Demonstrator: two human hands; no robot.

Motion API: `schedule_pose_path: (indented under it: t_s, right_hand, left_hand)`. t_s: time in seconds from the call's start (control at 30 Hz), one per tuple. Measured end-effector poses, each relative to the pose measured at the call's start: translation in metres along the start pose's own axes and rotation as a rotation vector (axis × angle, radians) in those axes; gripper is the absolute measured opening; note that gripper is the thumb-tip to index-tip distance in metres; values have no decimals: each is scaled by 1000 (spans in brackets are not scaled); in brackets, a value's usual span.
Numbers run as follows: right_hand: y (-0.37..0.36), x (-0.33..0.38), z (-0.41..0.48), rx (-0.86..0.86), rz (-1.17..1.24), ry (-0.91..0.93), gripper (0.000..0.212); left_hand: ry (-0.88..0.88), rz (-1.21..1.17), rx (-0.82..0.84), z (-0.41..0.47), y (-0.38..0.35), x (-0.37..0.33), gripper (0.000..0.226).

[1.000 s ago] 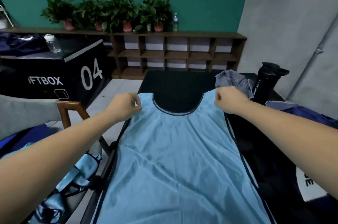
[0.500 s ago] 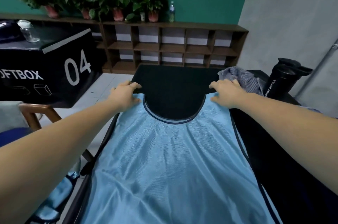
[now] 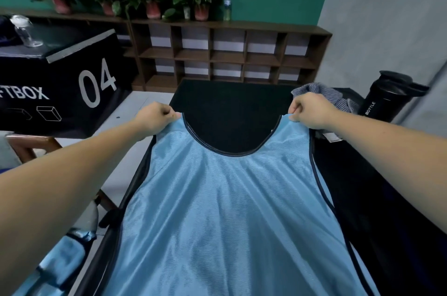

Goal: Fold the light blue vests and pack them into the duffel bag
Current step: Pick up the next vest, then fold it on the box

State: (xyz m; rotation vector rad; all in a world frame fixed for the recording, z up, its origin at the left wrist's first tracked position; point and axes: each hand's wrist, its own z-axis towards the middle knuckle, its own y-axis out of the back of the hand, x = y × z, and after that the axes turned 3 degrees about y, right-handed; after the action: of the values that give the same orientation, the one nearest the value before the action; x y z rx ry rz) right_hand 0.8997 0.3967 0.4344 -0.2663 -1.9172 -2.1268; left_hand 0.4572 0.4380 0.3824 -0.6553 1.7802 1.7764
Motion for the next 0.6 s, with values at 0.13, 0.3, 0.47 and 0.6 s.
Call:
schedule_pose_path:
  t_s: [0.13,0.3,0.47,0.6]
  right_hand:
    - [6,6,-6,-65,51,41,19]
    - [34,17,-12,-174,167,-2,14]
    - [71,35,-31,-275,265,0,12]
    - [95,55,-69,-271,302,54,9]
  left_hand:
    - [-27,41,-41,-6,10,-18,52]
    - [-87,12,-132,-12,44,-43,36]
    - [-121,-100,-187,-33,84,-70,30]
    - [-167,-76,-146,-72,111,-93,34]
